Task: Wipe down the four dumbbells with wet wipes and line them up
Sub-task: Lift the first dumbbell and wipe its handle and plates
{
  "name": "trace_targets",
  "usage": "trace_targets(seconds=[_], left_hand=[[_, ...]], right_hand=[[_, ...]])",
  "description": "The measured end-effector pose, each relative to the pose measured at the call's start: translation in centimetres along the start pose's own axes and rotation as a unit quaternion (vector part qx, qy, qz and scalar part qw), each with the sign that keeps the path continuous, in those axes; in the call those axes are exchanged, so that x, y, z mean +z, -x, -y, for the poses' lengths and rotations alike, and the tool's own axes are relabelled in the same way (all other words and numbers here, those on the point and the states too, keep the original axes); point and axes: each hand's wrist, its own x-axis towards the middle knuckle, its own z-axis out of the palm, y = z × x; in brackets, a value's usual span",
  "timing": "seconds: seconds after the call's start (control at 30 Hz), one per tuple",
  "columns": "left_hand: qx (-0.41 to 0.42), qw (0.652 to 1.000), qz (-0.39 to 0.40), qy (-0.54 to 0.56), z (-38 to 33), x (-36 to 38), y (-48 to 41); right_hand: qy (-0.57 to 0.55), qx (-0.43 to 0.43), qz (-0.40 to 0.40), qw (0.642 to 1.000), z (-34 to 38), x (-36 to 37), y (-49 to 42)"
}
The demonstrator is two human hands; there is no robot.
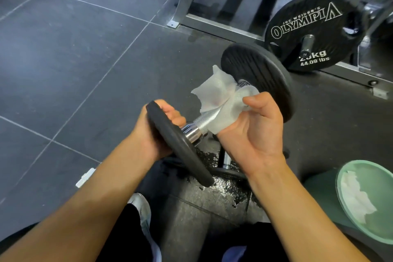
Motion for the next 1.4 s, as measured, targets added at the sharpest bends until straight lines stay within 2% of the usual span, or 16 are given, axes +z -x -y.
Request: trace_targets(seconds=[0.17,0.27,0.3,0.37,0.43,0.5,0.6,0.73,0.77,0.83,1.0,1.13,1.2,1.3,1.33,1.4], left_hand=[[0.041,0.998,-0.032,0.038,0.5,-0.3,0.0],[0.259,0.961,0.022,-0.098,-0.8,0.2,1.4],[0.384,0.901,0.061,-0.194,-0.9,0.2,2.1],[0.575,0.702,0.136,-0.398,-0.7,0.2,3.2],[0.662,0.533,0.152,-0.506,-0.1,0.2,3.6],[0.682,0.47,0.149,-0.54,0.4,0.6,3.9],[0.657,0.533,0.129,-0.517,0.5,0.5,3.5],[0.366,0.88,0.039,-0.299,-0.7,0.9,2.2],[0.252,0.941,0.019,-0.225,-1.1,0.9,1.6],[0.074,0.985,-0.007,-0.158,-1.5,0.1,0.2],[-0.004,0.999,-0.027,-0.02,0.2,-1.3,-0.7],[0.15,0.986,-0.017,-0.068,0.0,-0.1,0.9],[0.338,0.916,0.033,-0.212,-0.3,0.4,2.6],[0.587,0.646,0.161,-0.46,0.2,0.5,4.8],[0.615,0.604,0.163,-0.48,0.5,0.3,5.2],[0.571,0.686,0.098,-0.44,1.2,0.0,4.6]], right_hand=[[0.029,-0.013,0.014,0.999,-0.4,1.0,0.1],[0.061,-0.052,-0.043,0.996,-0.5,0.4,-0.4],[0.064,-0.054,-0.059,0.995,-0.6,0.1,-0.5],[0.064,-0.053,-0.086,0.993,-0.6,-0.4,-0.5],[0.053,-0.05,-0.097,0.993,-0.7,-0.7,-0.7],[0.037,-0.051,-0.103,0.993,-0.6,-0.8,-0.8],[0.049,-0.053,-0.115,0.991,-0.6,-0.9,-1.0],[0.054,-0.043,-0.125,0.99,-0.8,-0.4,-0.8],[0.054,-0.037,-0.126,0.99,-0.7,-0.2,-0.6],[0.043,-0.024,-0.111,0.993,-0.8,0.1,-0.4],[0.071,-0.008,-0.075,0.995,-1.3,0.6,-0.1],[0.098,-0.014,-0.098,0.99,-1.6,-0.1,-0.6],[0.098,-0.016,-0.121,0.988,-1.8,-0.5,-0.7],[0.053,-0.025,-0.128,0.99,-2.0,-0.7,-0.5],[0.03,-0.026,-0.129,0.991,-2.0,-0.9,-0.6],[0.009,-0.036,-0.138,0.99,-1.9,-1.4,-0.7]])
